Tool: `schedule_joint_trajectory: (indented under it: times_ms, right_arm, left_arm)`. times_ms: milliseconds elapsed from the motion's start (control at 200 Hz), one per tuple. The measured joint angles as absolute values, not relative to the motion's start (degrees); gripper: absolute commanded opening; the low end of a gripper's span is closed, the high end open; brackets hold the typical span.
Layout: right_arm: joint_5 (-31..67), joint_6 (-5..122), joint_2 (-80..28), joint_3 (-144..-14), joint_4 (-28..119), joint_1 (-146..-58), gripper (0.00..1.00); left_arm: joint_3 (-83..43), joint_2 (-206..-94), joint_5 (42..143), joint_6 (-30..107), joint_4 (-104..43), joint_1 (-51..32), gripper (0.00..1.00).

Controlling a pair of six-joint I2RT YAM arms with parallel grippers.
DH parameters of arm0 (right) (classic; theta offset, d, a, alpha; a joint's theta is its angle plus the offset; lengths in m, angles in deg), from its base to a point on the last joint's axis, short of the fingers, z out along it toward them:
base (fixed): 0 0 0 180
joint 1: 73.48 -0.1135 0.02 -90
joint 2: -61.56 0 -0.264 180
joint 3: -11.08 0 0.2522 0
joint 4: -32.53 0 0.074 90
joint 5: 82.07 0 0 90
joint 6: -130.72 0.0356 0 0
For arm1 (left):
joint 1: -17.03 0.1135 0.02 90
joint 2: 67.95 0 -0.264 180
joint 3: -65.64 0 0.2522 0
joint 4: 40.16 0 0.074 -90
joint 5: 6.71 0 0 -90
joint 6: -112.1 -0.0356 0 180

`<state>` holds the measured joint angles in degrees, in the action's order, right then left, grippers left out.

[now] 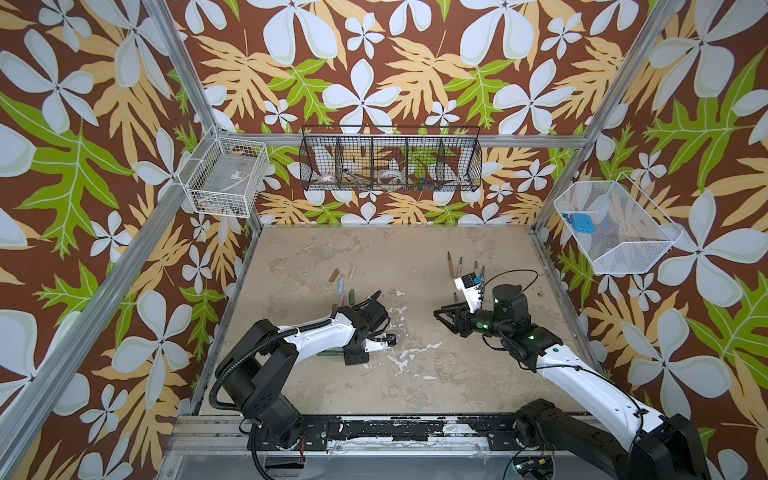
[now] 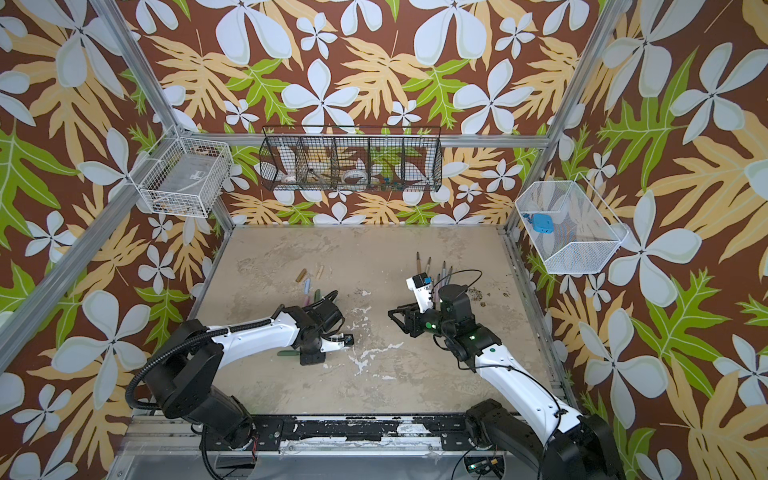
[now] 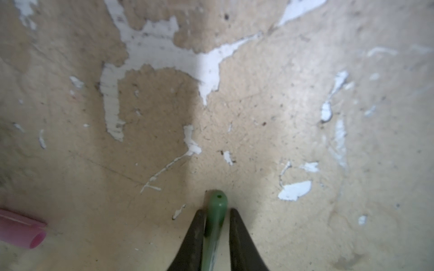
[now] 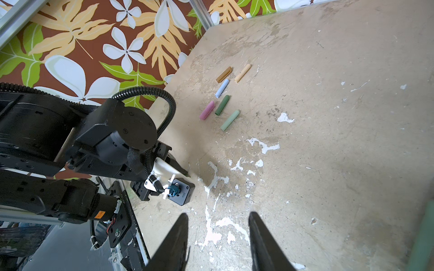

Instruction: Open the pen caps

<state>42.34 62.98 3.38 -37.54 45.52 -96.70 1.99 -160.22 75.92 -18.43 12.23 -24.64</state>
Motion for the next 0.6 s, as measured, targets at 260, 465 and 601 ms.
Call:
schedule_joint_trajectory:
  times_ms: [260, 465, 601]
  right_arm:
    - [42.34, 62.93, 3.6, -37.62, 45.56, -96.7, 0.42]
    - [41.8, 62.93, 3.82, -37.64, 45.73, -96.7, 0.43]
    - [40.38, 62.98, 3.65, -37.97, 46.57, -96.7, 0.43]
  left_arm:
    - [0.64, -160.73, 76.77, -17.86, 13.61, -24.64, 0.11]
    - [-0.3, -151.44, 80.4, -17.18, 6.9, -24.53, 0.1]
    - [3.31, -139.11, 85.29, -17.18, -1.98, -24.55, 0.07]
